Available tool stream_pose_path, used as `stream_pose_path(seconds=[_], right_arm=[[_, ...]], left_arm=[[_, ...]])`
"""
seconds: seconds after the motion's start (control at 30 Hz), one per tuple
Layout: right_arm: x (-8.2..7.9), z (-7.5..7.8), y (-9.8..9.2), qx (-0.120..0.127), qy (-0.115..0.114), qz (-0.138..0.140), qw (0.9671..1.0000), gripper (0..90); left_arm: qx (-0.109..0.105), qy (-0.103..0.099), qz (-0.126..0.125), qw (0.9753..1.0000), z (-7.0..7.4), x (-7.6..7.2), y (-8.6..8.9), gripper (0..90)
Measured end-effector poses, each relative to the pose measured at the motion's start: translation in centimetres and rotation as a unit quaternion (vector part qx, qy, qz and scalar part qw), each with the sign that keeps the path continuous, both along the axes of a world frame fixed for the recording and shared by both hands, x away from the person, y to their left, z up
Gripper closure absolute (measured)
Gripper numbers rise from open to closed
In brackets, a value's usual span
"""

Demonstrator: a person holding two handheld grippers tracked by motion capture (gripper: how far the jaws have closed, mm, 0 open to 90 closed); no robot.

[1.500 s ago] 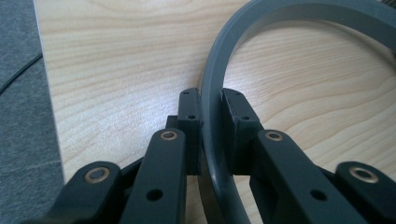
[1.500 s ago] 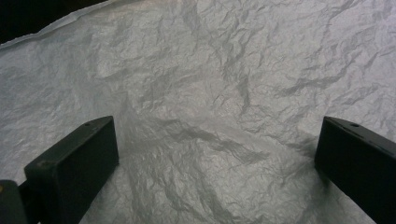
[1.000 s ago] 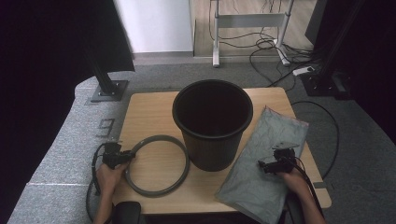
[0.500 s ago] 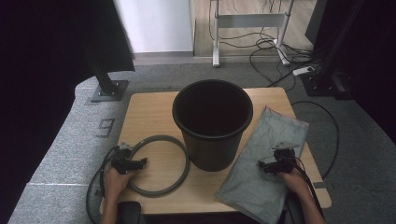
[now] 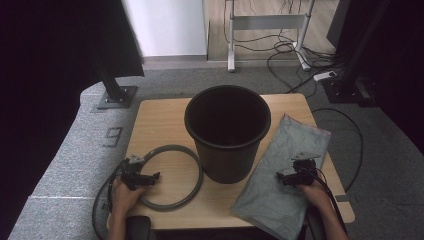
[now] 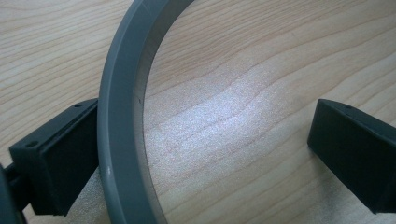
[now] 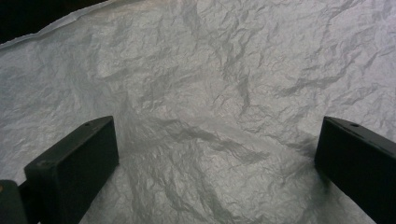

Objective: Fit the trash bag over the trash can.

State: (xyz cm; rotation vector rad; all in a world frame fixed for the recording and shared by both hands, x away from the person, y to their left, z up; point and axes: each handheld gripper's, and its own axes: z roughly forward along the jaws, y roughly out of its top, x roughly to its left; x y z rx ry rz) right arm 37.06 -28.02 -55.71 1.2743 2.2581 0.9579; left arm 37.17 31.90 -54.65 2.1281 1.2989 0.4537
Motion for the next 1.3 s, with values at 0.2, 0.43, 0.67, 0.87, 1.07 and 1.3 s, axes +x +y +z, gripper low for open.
stream_pose_path(seconds=[0.2,0.43,0.67,0.87,1.07,1.3], right_arm=[[0.0,0.0,0.0,0.0,0.0,0.001,1.0,0.0],[1.7,0.0,-1.8,0.0,0.001,-0.008,1.0,0.0],[4.5,0.0,-4.0,0.0,0.001,-0.054,0.9986,0.0],[6.0,0.0,-5.3,0.0,0.002,-0.072,0.9974,0.0],[5.6,1.6,-5.2,-0.011,0.02,-0.046,0.9987,7.9],[3.3,4.4,-3.6,-0.018,0.033,0.019,0.9991,7.9]], left_arm=[[0.0,0.0,0.0,1.0,0.0,0.0,0.0,0.0],[0.0,0.0,0.0,1.0,0.0,0.0,0.0,0.0],[0.0,-0.001,0.0,1.0,0.0,0.0,0.0,0.0],[-0.001,0.0,0.0,1.0,0.0,0.0,0.0,0.0],[-0.001,0.0,0.0,1.0,0.0,0.0,0.0,0.0],[-0.001,0.0,0.002,1.0,0.0,0.0,0.0,0.0]])
